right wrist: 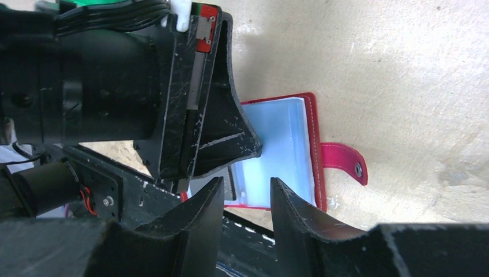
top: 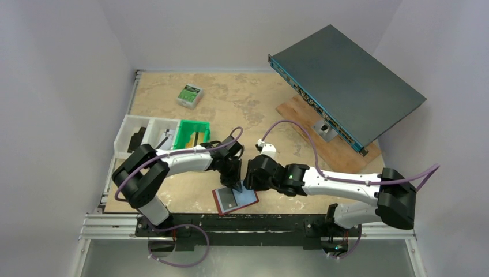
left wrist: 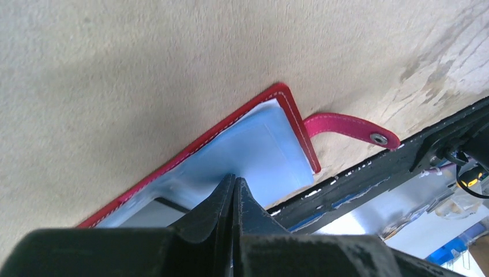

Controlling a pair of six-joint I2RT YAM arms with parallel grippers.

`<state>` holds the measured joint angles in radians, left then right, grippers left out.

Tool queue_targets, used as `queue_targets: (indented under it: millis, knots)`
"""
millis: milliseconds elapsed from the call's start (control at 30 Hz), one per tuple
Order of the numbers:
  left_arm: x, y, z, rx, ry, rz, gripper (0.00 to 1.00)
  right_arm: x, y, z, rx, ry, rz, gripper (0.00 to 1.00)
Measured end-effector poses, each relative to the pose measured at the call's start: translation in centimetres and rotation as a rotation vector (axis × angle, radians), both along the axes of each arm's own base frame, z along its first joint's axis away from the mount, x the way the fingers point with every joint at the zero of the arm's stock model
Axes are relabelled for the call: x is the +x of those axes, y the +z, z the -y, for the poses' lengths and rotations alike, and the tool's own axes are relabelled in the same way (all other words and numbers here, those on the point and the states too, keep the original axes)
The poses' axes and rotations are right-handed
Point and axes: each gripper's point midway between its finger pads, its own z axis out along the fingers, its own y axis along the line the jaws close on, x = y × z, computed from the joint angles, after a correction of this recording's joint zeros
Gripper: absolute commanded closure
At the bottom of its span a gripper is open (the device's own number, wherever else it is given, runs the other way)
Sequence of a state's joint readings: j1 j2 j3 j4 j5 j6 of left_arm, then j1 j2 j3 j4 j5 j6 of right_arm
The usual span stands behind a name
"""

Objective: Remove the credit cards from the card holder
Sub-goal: Remove the credit card from the card holder.

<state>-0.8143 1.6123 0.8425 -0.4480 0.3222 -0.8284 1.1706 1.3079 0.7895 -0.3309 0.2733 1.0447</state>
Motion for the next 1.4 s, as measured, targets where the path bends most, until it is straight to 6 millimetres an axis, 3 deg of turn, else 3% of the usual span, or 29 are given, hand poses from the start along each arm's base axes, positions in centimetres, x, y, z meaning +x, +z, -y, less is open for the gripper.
queue_targets:
  millis: [367, 633, 733, 867, 1033, 1400]
  knots:
    - [0.9, 0.4, 0.8, 0.003, 0.000, 0.006, 0.98, -0.3, -0.8, 0.1, -0.023, 0.026, -0.006, 0.62]
    - [1.0, 4.7, -2.4, 0.037, 0.055, 0.151, 0.94, -1.4, -2.9, -2.3, -0.004, 0.137, -0.068, 0.62]
    - [0.2, 5.2, -4.1, 0.051, 0.072, 0.184, 0.94, -1.8, -3.4, -3.3, 0.015, 0.176, -0.083, 0.62]
    - [-1.7, 3.4, -6.7, 0.117, 0.093, 0.148, 0.95, -2.3, -4.5, -4.3, 0.022, 0.216, -0.111, 0.62]
    - [-3.1, 1.4, -8.4, 0.173, 0.101, 0.101, 0.97, -2.5, -5.4, -4.8, 0.024, 0.233, -0.132, 0.62]
    - [-2.7, 0.1, -7.4, 0.155, 0.113, 0.085, 0.99, -2.2, -5.8, -5.7, 0.078, 0.241, -0.142, 0.62]
